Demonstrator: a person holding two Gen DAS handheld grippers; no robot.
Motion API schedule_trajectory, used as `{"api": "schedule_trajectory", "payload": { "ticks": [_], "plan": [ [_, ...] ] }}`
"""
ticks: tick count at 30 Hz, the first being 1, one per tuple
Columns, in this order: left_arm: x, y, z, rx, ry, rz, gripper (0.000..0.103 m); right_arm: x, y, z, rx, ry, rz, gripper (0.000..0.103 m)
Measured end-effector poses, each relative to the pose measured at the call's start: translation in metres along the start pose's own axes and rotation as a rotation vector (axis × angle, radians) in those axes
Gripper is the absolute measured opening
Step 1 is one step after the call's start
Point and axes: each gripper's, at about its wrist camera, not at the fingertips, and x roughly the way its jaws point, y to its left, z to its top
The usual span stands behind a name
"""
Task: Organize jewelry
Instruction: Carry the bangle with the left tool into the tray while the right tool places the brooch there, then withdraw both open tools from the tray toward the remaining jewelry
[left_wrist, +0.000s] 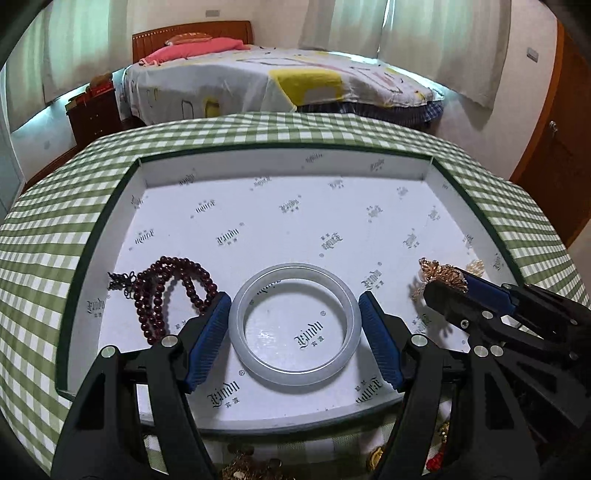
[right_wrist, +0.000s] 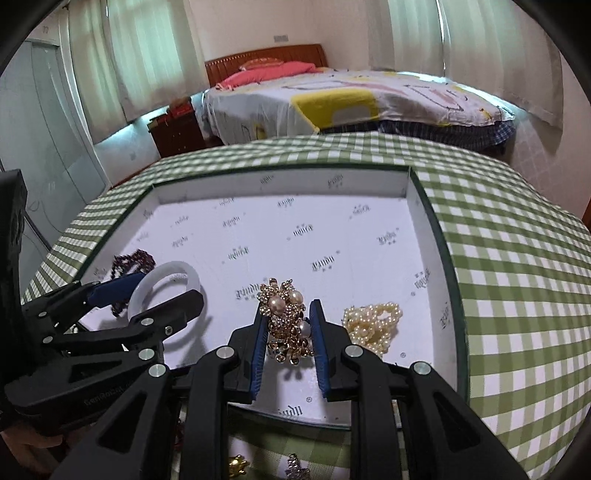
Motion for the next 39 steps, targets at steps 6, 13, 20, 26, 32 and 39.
{"api": "schedule_trajectory", "payload": {
  "ticks": [6,13,20,26,32,39],
  "plan": [
    [0.005,-0.003,0.003,0.007,0.014,0.001,0.069,0.006,-0.004,0.001,0.007,0.032,0.01,0.024],
    [0.005,-0.004,0.003,0.004,0.014,0.003,0.069,0.005,-0.01,0.001,0.03,0.024,0.015,0.041],
    [0.005,-0.004,0.002,-0.001,0.011,0.002,0.07,-0.003,-0.013,0.002,0.033,0.001,0.017,0.053],
    [0.001,-0.004,0.0,0.01,0.006,0.004,0.071,-0.019,-0.012,0.003,0.031,-0.04,0.005,0.056],
    [-0.01,-0.007,0.0,0.023,-0.02,0.011,0.076,-0.034,-0.013,0.0,0.039,-0.065,-0.009,0.056],
    [-0.032,-0.005,-0.003,0.033,-0.065,0.023,0.079,-0.047,-0.014,-0.009,0.031,-0.078,-0.04,0.056]
  ]
}}
